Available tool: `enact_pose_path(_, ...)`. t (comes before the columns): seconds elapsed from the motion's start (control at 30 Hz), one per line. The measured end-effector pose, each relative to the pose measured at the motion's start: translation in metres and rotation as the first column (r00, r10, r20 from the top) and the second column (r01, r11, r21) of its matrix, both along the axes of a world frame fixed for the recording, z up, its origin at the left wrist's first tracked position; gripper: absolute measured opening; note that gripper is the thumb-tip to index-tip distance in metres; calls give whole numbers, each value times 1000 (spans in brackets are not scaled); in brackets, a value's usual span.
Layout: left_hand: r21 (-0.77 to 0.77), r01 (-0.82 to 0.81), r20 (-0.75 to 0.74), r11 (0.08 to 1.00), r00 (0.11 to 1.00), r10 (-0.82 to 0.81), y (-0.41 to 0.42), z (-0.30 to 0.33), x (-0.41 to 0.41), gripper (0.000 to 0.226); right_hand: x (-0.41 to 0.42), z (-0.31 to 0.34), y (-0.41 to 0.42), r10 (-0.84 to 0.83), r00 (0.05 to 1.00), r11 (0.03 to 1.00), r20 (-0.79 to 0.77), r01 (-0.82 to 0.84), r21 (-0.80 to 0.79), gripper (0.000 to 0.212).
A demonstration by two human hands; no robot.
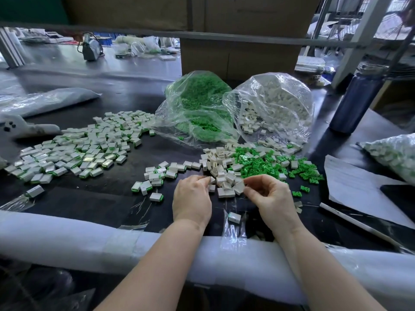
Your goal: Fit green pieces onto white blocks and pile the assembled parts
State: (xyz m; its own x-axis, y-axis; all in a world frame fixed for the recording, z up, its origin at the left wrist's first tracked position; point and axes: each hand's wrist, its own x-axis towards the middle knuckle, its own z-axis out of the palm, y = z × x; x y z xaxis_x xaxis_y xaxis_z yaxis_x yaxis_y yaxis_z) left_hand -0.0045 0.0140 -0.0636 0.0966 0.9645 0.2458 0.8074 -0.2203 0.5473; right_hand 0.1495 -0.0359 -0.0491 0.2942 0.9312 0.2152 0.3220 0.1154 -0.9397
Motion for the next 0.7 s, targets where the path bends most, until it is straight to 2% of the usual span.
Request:
enact_pose_path(0.23,56,-214,-60,975,974,217,1,3,-8,35,1,-1,0,-19,1000,1000,-19,20,4,22)
enact_pose_path(0.37,121,-78,-33,990,996,83,-2,6,-5,36,1,-1,0,-30,1000,1000,-9,30,5,22)
enact_pose_path(0.43,90,6,-82,996,997,2,-3,4,-3,33,1,0,0,-30,1000,1000,-4,30,5,22)
enact_pose_path(0.5,34,21,-127,999,992,-16,-2,2,-3,32,1,0,0,-32,999,999,-1,32,4,22)
enact_pose_path(0.7,-11,-201,-127,979,972,198,1,5,-7,37,2,-1,0,-60,998,998,13,60,7,22)
